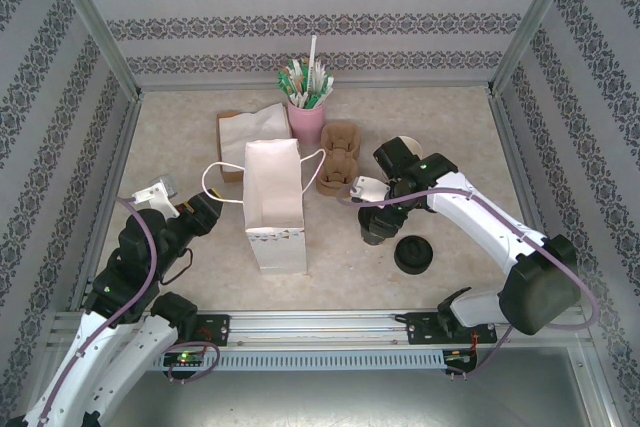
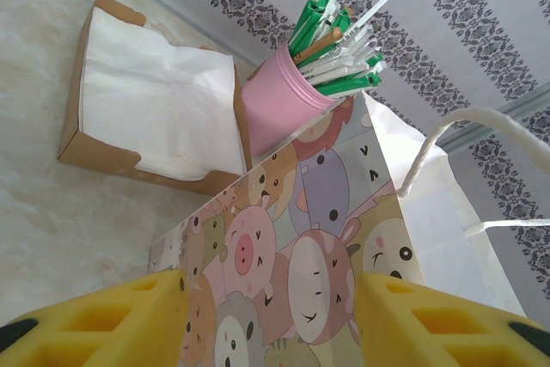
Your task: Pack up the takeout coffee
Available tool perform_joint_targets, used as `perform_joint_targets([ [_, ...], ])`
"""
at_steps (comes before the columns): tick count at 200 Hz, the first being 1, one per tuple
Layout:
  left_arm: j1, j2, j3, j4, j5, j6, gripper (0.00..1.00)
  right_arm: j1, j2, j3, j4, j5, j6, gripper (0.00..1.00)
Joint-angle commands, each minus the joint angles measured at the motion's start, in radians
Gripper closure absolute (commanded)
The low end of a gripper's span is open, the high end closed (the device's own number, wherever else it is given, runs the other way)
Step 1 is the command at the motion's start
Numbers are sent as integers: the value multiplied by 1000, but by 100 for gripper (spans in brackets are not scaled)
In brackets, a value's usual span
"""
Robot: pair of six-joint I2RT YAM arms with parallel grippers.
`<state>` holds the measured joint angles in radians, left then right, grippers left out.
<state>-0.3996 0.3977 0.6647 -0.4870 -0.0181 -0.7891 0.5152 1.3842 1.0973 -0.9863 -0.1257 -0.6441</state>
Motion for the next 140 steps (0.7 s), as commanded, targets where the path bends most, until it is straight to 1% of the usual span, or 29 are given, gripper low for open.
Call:
perform_joint_targets([
  [1,-10,-5,28,-18,12,5,46,17,113,-118,-197,14,-39,38],
  [40,-11,-8,31,-24,10,9,46,26,112,-111,-181,38,-49,37],
  [56,-10,-10,34,-28,8,11,45,26,82,-91,-156,51,-41,36],
  [66,-11,-12,33,-28,6,12,45,28,53,-80,-141,46,-41,33],
  [104,-10,-12,30,-18,10,6,46,26,-47,-40,-75,27,-28,31],
  [140,-10,-9,30,-14,14,3,45,26,-71,-33,-62,26,-21,28],
])
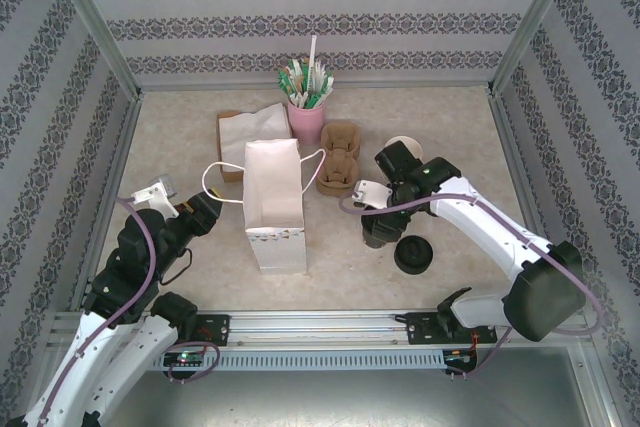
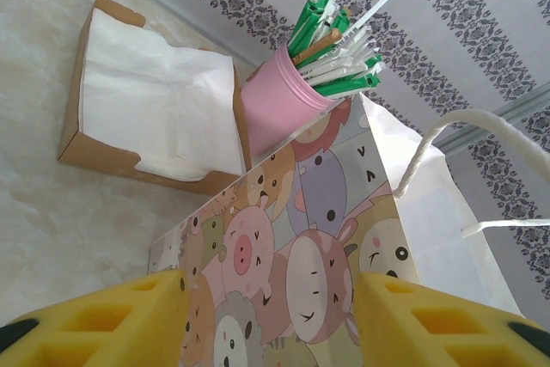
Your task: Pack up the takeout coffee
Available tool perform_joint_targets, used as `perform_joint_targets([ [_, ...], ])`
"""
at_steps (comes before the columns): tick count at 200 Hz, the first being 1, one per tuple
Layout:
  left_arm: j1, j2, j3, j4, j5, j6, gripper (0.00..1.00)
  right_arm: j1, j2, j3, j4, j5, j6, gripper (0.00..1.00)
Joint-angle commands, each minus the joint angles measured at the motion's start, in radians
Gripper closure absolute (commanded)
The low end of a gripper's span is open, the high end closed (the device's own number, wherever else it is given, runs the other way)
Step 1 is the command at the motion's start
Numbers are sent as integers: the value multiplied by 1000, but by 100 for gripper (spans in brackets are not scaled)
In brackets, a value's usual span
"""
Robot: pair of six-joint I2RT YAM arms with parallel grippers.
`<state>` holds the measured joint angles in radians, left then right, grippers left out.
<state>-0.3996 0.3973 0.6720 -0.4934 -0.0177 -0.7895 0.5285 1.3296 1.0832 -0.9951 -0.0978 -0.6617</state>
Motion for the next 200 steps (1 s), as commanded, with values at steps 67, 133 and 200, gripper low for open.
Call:
perform_joint_targets([
  [67,-10,-5,23,-3,15,2,45,14,-62,-33,-11,-9,37,31],
  [133,-10,0,18,2,20,-6,46,13,-104,-57,9,-51,51,17],
  [200,-10,-2,22,-4,24,-5,46,14,-119,-42,27,-60,117,16],
])
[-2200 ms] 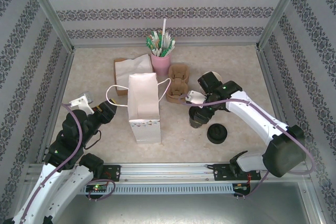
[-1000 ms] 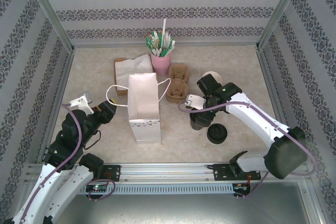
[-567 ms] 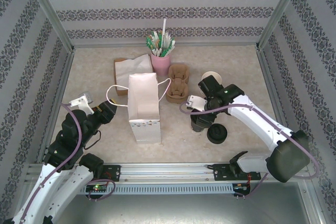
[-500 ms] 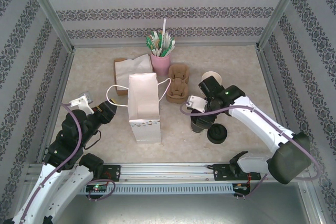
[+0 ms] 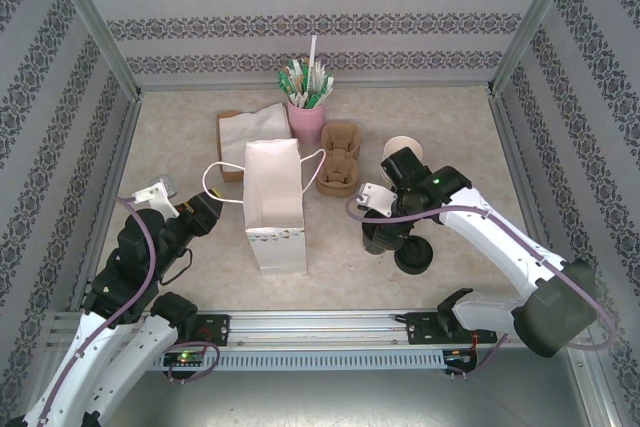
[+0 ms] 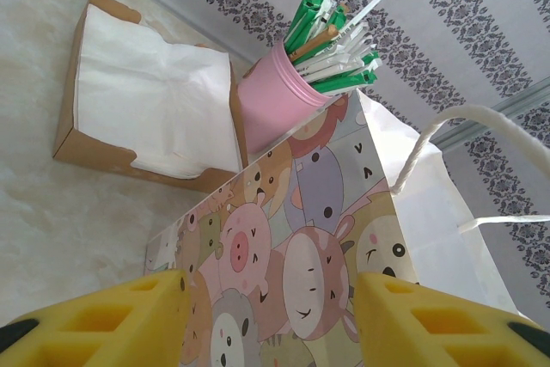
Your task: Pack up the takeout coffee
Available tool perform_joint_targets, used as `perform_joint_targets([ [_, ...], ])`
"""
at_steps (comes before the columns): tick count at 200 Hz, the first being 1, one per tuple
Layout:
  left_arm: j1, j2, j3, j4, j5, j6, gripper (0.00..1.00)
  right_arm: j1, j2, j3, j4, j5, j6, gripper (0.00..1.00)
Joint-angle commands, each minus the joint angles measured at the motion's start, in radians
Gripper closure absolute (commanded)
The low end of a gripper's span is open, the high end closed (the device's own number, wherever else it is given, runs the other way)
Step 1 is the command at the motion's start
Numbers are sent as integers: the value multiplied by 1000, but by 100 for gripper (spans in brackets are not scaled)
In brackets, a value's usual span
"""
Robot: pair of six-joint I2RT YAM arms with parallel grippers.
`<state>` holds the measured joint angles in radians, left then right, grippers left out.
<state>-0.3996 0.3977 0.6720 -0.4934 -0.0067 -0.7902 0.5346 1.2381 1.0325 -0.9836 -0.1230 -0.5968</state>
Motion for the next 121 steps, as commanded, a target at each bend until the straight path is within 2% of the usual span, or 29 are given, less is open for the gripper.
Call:
perform_joint_targets([
  [1,-10,-2,22,-4,13,-5,46,8,-28,9,17,-36,55,16],
  [43,-10,-3,23,-4,12,-5,45,20,-74,14,28,-66,88,2],
  [82,-11,-3,21,-2,12,-5,45,33,-115,11,52,-69,150,2],
  [106,-10,-2,24,-3,9,-2,46,38,-149,29,101,42,334,2],
  [121,-10,-1,27,-5,7,-1,46,39,-163,54,105,132,492,10],
])
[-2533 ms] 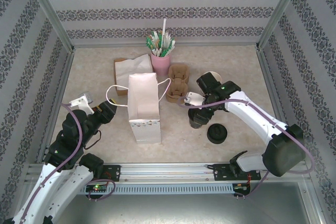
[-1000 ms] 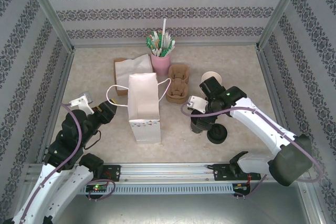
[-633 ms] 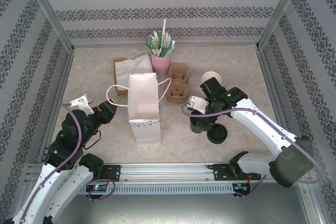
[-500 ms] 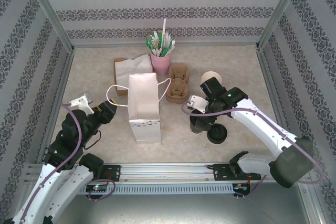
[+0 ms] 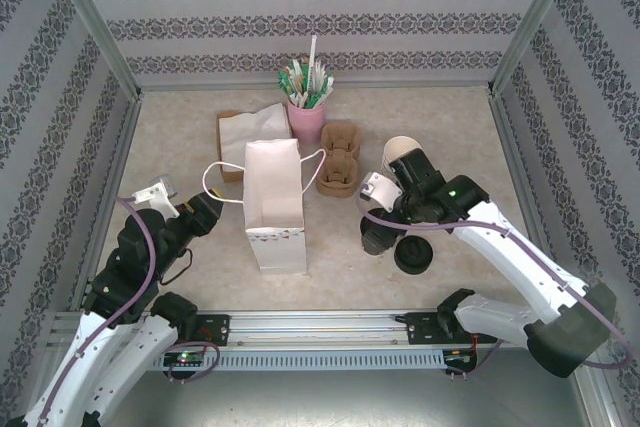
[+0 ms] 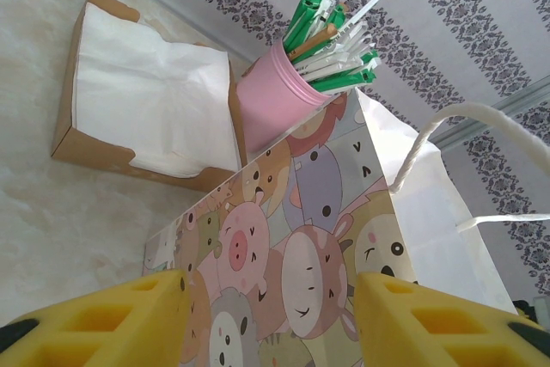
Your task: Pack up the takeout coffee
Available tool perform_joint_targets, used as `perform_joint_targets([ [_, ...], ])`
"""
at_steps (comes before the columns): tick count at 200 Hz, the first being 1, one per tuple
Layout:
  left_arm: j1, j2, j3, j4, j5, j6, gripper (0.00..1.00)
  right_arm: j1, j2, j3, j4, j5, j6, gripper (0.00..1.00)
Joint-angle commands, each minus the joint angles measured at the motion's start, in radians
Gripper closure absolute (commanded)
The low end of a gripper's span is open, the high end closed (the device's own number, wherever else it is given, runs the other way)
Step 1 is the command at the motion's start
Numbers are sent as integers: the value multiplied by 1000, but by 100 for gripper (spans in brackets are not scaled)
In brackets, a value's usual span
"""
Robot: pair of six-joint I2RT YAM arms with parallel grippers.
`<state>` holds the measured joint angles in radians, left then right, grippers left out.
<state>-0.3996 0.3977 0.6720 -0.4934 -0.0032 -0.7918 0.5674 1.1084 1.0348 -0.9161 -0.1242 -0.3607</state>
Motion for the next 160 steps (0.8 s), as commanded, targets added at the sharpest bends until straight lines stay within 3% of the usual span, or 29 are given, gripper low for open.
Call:
perform_joint_targets([
  [1,-10,-1,27,-6,3,1,46,6,-34,53,36,139,271,10],
  [32,-11,-2,31,-11,-6,5,46,6,-57,116,-48,219,625,17],
  [61,-11,-1,29,-10,-11,5,46,16,-102,89,-113,214,959,19],
  [89,-10,3,27,-8,-13,-1,46,146,-134,19,-97,288,1230,19],
  [118,-10,3,29,-11,-18,2,46,260,-82,9,-134,403,1361,16],
  [160,-10,3,28,-17,-21,0,46,296,6,-15,-94,433,1448,15],
])
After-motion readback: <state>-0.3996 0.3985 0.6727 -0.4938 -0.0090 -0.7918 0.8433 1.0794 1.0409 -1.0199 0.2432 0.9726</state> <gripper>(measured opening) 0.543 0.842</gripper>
